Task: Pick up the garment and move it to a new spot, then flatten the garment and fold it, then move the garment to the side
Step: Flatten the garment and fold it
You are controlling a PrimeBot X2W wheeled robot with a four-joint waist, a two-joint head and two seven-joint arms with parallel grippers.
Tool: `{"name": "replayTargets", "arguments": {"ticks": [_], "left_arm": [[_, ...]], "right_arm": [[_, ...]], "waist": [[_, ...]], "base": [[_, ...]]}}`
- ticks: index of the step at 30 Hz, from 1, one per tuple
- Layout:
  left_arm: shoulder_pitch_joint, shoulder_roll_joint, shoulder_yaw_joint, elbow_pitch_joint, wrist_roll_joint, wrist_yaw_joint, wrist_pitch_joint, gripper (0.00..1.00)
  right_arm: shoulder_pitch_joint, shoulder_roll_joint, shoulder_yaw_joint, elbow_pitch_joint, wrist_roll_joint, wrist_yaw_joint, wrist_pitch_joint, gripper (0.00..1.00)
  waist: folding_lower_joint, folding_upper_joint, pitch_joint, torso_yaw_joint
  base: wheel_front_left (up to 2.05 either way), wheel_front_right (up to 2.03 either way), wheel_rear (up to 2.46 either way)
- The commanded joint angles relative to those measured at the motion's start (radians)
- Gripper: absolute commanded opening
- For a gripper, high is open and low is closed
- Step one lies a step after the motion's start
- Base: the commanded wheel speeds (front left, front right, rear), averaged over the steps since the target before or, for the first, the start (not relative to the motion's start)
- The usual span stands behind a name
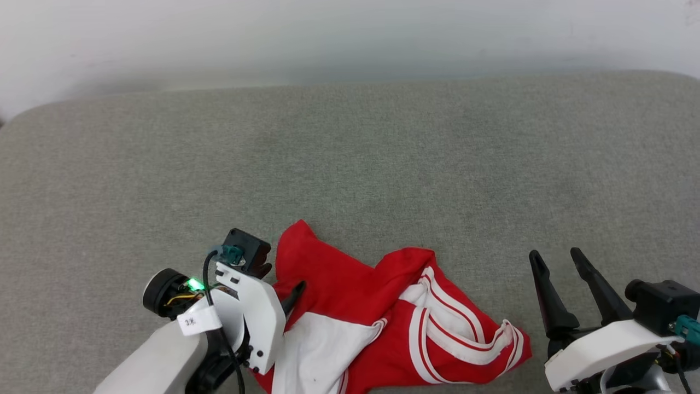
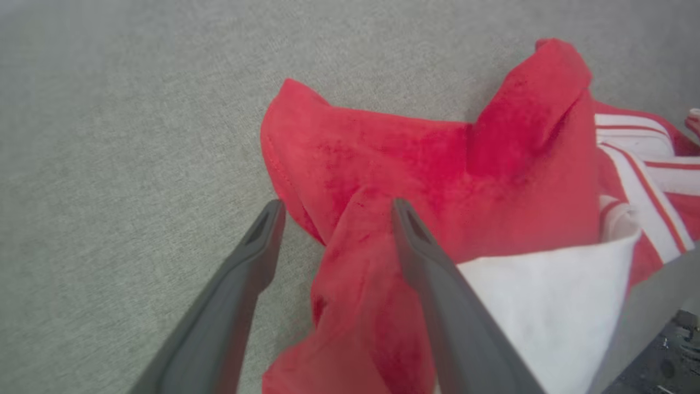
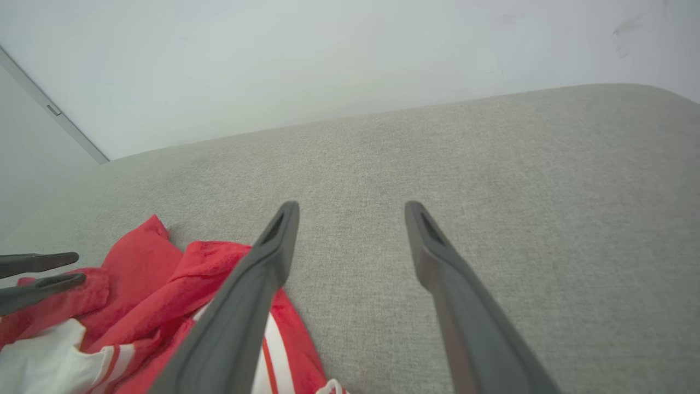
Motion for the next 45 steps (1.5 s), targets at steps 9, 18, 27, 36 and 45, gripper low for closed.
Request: {"name": "replayTargets", "arguments": {"ticks": [9,18,27,36,45], "left_arm": [[-0.105,0.014,-0.080,0.160,-0.041,-0.118,0.196,1.00],[-0.206,-0.007,-0.122,0.210,-0.017,-0.166,0.166,0.00],[-0.348,-0.053,-0.068,0.210,0.061,-0.155,-0.048,0.00],[-0.472,-0.209,-0.037,0.309,0.081,-0.111,-0.213,0.00],[-0.553,-0.362,-0.059,0.589,0.056,-0.136,-0.280,0.00]], "right_arm": [[-0.055,0.003,0.008,0.049,0.032,0.000,-0.040,1.00],[-0.080,0.003,0.021,0.084,0.050,0.000,-0.066,1.00],[-0.084,0.003,0.019,0.103,0.067,0.000,-0.077,1.00],[-0.099,0.003,0.019,0.106,0.090,0.000,-0.087,1.00],[-0.128,0.003,0.036,0.119,0.106,0.000,-0.096,1.00]], "waist": [[0.0000,0.0000,0.088,-0.079],[0.0000,0.0000,0.090,-0.106],[0.0000,0.0000,0.067,-0.122],[0.0000,0.0000,0.084,-0.169],[0.0000,0.0000,0.162,-0.248]], "base": [[0.00,0.00,0.00],[0.00,0.00,0.00],[0.00,0.00,0.00],[0.00,0.00,0.00],[0.00,0.00,0.00]]}}
